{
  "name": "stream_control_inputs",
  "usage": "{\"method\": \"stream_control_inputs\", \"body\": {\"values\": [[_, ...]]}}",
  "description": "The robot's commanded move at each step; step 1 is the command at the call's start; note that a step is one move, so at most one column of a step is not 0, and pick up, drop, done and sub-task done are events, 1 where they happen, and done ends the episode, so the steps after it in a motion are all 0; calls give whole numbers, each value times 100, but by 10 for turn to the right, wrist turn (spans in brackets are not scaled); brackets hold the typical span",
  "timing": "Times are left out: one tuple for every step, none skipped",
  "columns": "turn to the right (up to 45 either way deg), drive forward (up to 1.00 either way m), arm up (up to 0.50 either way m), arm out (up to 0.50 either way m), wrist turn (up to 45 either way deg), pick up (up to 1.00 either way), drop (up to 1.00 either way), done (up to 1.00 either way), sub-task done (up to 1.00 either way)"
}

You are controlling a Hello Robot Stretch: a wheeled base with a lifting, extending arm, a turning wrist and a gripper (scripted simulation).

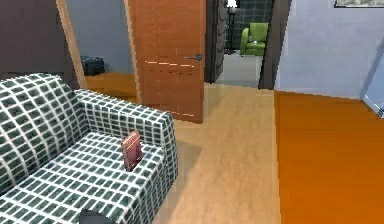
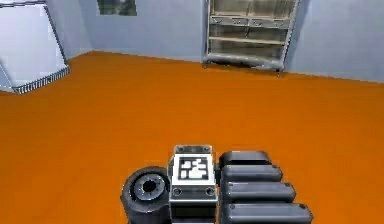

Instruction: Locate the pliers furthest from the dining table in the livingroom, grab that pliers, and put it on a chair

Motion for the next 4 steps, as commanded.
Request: {"method": "stream_control_inputs", "body": {"values": [[180,0,0,0,0,0,0,0,0],[0,100,0,0,0,0,0,0,0],[30,0,0,0,0,0,0,0,0],[0,45,0,0,0,0,0,0,0]]}}
